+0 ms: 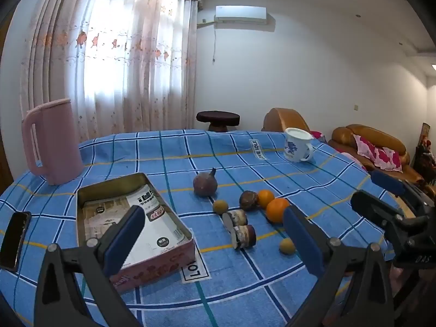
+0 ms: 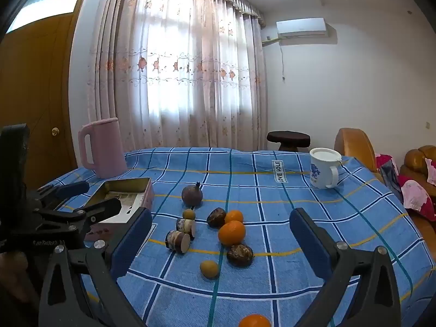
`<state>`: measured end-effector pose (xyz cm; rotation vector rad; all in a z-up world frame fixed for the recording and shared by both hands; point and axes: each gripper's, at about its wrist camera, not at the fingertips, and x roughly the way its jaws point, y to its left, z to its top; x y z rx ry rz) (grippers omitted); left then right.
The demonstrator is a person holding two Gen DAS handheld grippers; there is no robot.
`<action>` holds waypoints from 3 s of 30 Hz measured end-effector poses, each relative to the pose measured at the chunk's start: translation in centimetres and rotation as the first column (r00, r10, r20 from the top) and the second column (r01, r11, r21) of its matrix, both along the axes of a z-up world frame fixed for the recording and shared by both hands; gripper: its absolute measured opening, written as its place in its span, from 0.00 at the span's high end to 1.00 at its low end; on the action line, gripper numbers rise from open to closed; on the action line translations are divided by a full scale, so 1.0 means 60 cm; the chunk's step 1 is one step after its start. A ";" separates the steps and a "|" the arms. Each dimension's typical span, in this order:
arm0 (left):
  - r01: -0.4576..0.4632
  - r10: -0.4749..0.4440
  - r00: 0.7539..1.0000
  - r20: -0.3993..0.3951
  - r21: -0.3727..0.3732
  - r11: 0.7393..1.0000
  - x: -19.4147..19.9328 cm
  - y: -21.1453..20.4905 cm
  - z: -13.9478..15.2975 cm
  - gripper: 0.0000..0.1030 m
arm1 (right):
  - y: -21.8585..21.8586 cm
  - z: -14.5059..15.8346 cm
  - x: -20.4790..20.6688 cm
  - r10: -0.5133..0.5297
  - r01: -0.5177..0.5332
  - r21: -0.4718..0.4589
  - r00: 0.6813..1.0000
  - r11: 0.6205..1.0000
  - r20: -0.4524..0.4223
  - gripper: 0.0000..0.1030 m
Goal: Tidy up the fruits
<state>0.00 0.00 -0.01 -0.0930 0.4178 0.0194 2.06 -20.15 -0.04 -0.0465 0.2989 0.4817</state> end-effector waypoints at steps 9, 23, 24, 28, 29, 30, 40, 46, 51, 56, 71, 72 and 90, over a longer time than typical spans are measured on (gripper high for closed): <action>0.006 -0.006 1.000 -0.015 -0.009 1.000 0.001 0.000 -0.009 0.00 | -0.002 -0.009 -0.004 -0.006 0.006 -0.005 1.000 1.000 -0.012 0.01; 0.007 -0.007 1.000 0.001 0.020 1.000 -0.003 -0.010 -0.007 0.00 | -0.004 -0.005 -0.005 -0.023 0.023 0.003 0.999 1.000 -0.023 0.01; 0.006 -0.006 1.000 0.000 0.019 1.000 -0.004 -0.011 -0.007 0.00 | -0.003 -0.005 -0.005 -0.023 0.023 0.001 0.999 1.000 -0.024 0.01; 0.008 -0.008 1.000 -0.001 0.019 1.000 -0.004 -0.010 -0.006 0.00 | -0.002 -0.005 -0.005 -0.022 0.022 0.001 0.999 1.000 -0.027 0.01; 0.008 -0.008 1.000 -0.001 0.018 1.000 -0.003 -0.010 -0.007 0.00 | -0.001 -0.005 -0.005 -0.022 0.022 0.000 0.999 1.000 -0.026 0.01; 0.009 -0.009 1.000 -0.002 0.017 1.000 -0.005 -0.010 -0.007 0.00 | -0.001 -0.005 -0.006 -0.024 0.024 0.000 0.999 1.000 -0.026 0.01; 0.009 -0.008 1.000 -0.010 0.017 1.000 -0.003 -0.012 -0.006 0.00 | 0.000 -0.006 -0.006 -0.023 0.023 0.001 0.999 1.000 -0.029 0.01; 0.009 -0.009 1.000 -0.012 0.016 1.000 -0.002 -0.013 -0.007 0.00 | 0.004 -0.010 -0.008 -0.018 0.018 0.004 0.999 1.000 -0.034 0.01; 0.009 -0.009 1.000 -0.012 0.015 1.000 -0.003 -0.014 -0.007 0.00 | 0.005 -0.010 -0.008 -0.019 0.019 0.004 0.999 1.000 -0.038 0.01; 0.011 -0.010 1.000 -0.015 0.016 1.000 -0.001 -0.014 -0.009 0.00 | 0.008 -0.017 -0.008 -0.014 0.014 0.000 0.999 1.000 -0.047 0.01; 0.012 -0.012 1.000 -0.016 0.014 1.000 -0.002 -0.012 -0.014 0.00 | 0.008 -0.022 -0.005 -0.011 0.012 0.007 0.998 1.000 -0.058 0.01; 0.014 -0.014 1.000 -0.017 0.014 1.000 -0.002 -0.012 -0.015 0.00 | 0.007 -0.022 -0.004 -0.011 0.012 0.008 0.998 1.000 -0.059 0.01; 0.119 -0.118 0.988 -0.095 0.004 0.993 0.030 -0.070 -0.092 0.00 | -0.075 -0.109 -0.013 -0.088 0.080 -0.076 0.991 0.994 -0.097 0.01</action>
